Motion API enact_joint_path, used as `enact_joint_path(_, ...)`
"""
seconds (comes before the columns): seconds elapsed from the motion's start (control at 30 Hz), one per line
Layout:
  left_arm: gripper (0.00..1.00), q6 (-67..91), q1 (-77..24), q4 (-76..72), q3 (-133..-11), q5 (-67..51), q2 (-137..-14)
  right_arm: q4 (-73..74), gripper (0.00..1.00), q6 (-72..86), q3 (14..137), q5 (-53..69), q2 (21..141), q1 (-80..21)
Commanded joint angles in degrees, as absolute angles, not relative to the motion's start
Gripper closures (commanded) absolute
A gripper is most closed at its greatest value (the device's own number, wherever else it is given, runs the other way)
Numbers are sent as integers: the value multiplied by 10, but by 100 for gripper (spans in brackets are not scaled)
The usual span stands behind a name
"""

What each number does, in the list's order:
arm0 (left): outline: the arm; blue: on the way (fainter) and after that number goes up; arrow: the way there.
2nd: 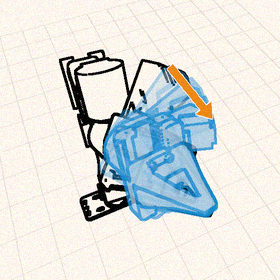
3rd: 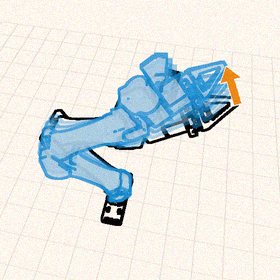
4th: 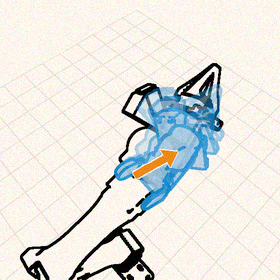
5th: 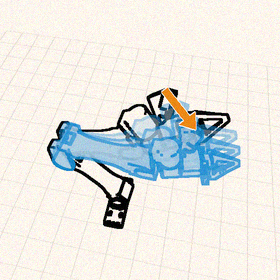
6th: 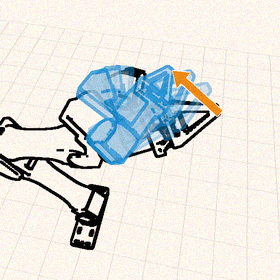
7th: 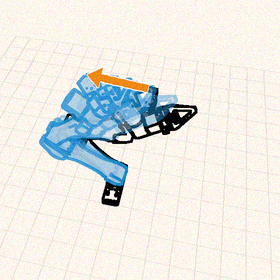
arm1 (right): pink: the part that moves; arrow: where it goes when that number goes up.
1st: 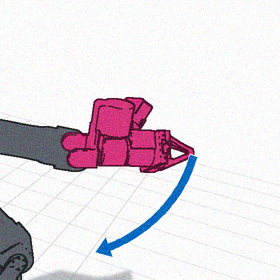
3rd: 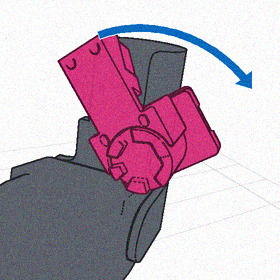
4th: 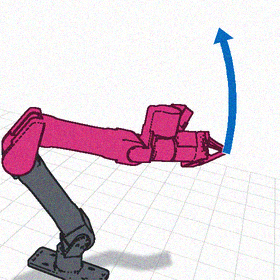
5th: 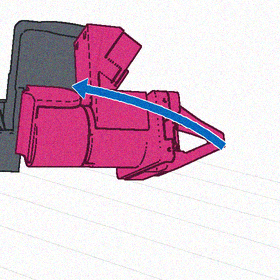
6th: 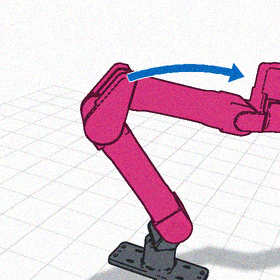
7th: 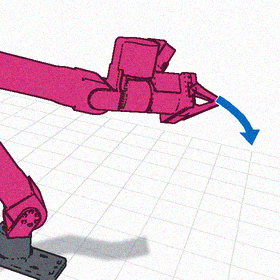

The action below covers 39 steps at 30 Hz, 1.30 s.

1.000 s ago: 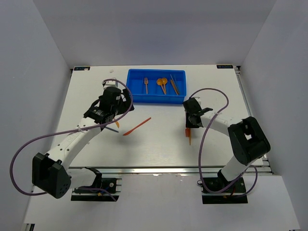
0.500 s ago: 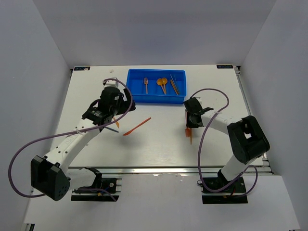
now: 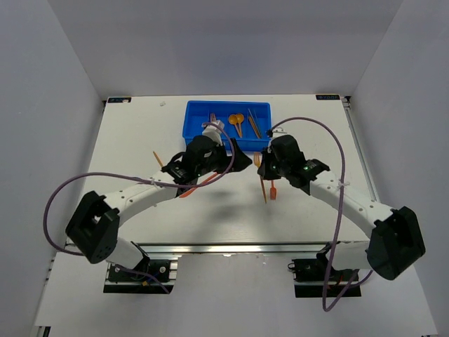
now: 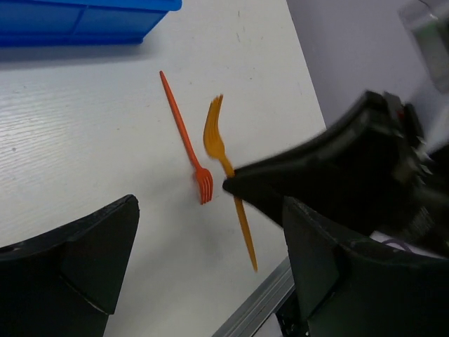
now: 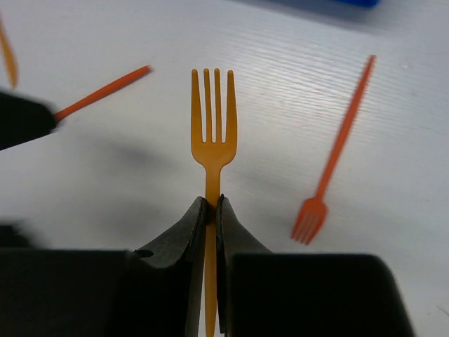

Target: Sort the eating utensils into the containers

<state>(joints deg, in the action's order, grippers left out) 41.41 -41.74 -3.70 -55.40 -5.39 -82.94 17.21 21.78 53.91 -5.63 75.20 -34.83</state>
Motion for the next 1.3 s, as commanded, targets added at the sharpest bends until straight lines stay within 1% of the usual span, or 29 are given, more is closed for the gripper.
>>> enact_joint_path(0.0, 11, 411, -416, -91, -588, -56, -852, 178, 100, 217, 562, -16, 727, -381)
enact_joint_path(0.13, 21, 407, -420, -80, -611, -63, -885, 178, 100, 229, 574, -21, 707, -411)
enact_joint_path(0.17, 26, 409, -421, -82, -607, -62, -889, 179, 100, 230, 577, -25, 705, -419)
enact_joint_path(0.2, 35, 411, -421, -82, -606, -59, -890, 181, 100, 230, 581, -28, 703, -422)
enact_joint_path(0.27, 40, 410, -420, -76, -602, -54, -894, 181, 100, 231, 585, -28, 702, -428)
enact_joint_path(0.3, 45, 409, -421, -75, -602, -53, -894, 181, 100, 232, 588, -26, 702, -431)
enact_joint_path(0.33, 47, 408, -421, -74, -601, -54, -894, 180, 100, 231, 589, -25, 703, -432)
enact_joint_path(0.37, 52, 407, -421, -76, -599, -55, -895, 178, 100, 232, 591, -22, 707, -433)
enact_joint_path(0.4, 65, 408, -421, -80, -599, -63, -895, 177, 100, 233, 591, -21, 709, -433)
enact_joint_path(0.43, 71, 409, -421, -82, -599, -67, -895, 175, 100, 233, 593, -24, 712, -434)
enact_joint_path(0.53, 100, 408, -421, -93, -599, -83, -896, 173, 100, 236, 599, -40, 722, -434)
enact_joint_path(0.57, 100, 394, -421, -90, -600, -83, -894, 181, 97, 236, 602, -47, 727, -433)
enact_joint_path(0.6, 100, 383, -421, -84, -608, -75, -891, 184, 82, 237, 604, -68, 725, -434)
enact_joint_path(0.63, 100, 366, -418, -63, -616, -63, -886, 187, 63, 239, 603, -84, 721, -434)
enact_joint_path(0.67, 100, 347, -412, -52, -627, -43, -885, 190, 19, 243, 593, -103, 702, -433)
enact_joint_path(0.7, 100, 309, -388, -33, -656, -42, -890, 195, 11, 246, 587, -145, 692, -433)
enact_joint_path(0.77, 100, 278, -350, -19, -692, -54, -905, 199, 11, 251, 568, -175, 655, -425)
enact_joint_path(0.8, 100, 269, -304, -27, -710, -73, -917, 200, 11, 251, 563, -182, 645, -418)
enact_joint_path(0.87, 100, 271, -263, -38, -780, -128, -970, 206, 11, 250, 552, -180, 622, -407)
enact_joint_path(0.93, 100, 248, -234, -4, -858, -115, -1023, 216, 11, 243, 550, -180, 616, -405)
enact_joint_path(0.97, 100, 217, -227, 18, -949, -113, -1085, 221, 11, 240, 550, -178, 615, -405)
enact_joint_path(1.03, 100, 195, -212, 74, -1053, -119, -1153, 232, 11, 239, 545, -176, 613, -404)
enact_joint_path(1.07, 100, 170, -208, 89, -1148, -120, -1213, 234, 11, 238, 541, -172, 608, -404)
enact_joint_path(1.13, 100, 143, -200, 134, -1237, -105, -1268, 229, 11, 238, 520, -163, 599, -403)
enact_joint_path(1.17, 100, 125, -197, 146, -1315, -103, -1292, 227, 11, 239, 513, -159, 592, -403)
enact_joint_path(1.2, 100, 116, -191, 150, -1338, -96, -1327, 225, 11, 239, 507, -156, 590, -403)
enact_joint_path(1.23, 100, 109, -189, 137, -1346, -90, -1333, 224, 11, 240, 494, -156, 587, -403)
enact_joint_path(1.27, 100, 99, -185, 121, -1327, -85, -1335, 222, 11, 238, 489, -154, 583, -403)
